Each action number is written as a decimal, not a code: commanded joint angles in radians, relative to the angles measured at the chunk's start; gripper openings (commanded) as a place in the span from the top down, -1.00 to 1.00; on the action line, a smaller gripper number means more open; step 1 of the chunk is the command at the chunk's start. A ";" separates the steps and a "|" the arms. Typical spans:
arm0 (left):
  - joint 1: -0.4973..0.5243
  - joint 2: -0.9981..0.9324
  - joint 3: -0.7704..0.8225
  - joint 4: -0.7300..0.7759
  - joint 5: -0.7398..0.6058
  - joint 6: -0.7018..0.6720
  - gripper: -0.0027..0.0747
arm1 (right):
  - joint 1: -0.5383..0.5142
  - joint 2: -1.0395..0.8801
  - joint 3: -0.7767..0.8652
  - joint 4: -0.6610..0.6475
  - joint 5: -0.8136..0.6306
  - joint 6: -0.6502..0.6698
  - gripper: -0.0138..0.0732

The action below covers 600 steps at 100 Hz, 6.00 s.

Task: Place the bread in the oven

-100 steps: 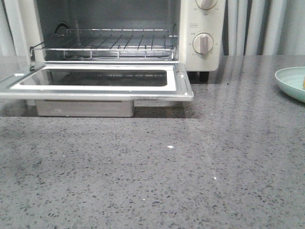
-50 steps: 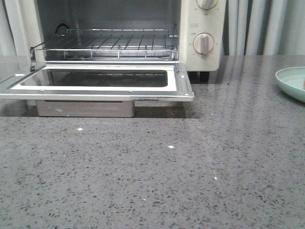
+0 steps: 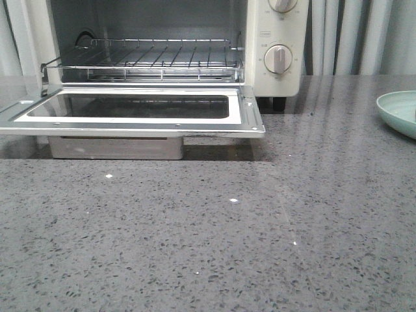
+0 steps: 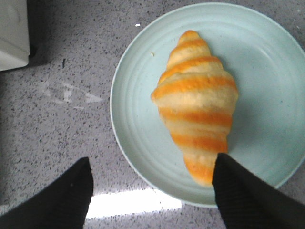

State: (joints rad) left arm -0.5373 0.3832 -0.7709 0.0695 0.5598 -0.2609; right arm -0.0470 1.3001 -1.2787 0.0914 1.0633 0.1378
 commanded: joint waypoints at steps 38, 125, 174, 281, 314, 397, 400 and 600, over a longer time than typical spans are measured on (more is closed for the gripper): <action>-0.008 0.010 -0.027 0.003 -0.080 0.000 0.99 | -0.002 0.153 -0.137 -0.099 -0.011 -0.037 -0.44; -0.008 0.010 -0.027 0.026 -0.088 0.000 0.99 | -0.002 0.340 -0.137 -0.151 0.025 -0.037 -0.43; -0.008 0.010 -0.027 0.036 -0.088 0.000 0.99 | -0.004 0.346 -0.137 -0.192 0.021 -0.037 0.85; 0.230 -0.103 -0.027 0.096 -0.026 -0.006 0.99 | 0.461 0.055 -0.375 -0.161 0.252 -0.128 0.85; 0.238 -0.103 -0.027 0.087 -0.026 -0.006 0.99 | 0.703 0.103 -0.375 -0.155 0.222 -0.213 0.85; 0.238 -0.103 -0.027 0.087 -0.026 -0.006 0.99 | 0.726 0.438 -0.665 -0.188 0.156 -0.311 0.85; 0.238 -0.103 -0.027 0.087 -0.026 -0.006 0.99 | 0.726 0.451 -0.680 -0.199 0.151 -0.311 0.85; 0.238 -0.103 -0.027 0.087 0.011 -0.005 0.99 | 0.741 0.670 -0.816 -0.394 -0.211 -0.404 -0.43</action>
State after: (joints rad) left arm -0.3020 0.2663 -0.7709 0.1591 0.6295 -0.2591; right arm 0.6947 2.0241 -2.0633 -0.2737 0.9203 -0.2645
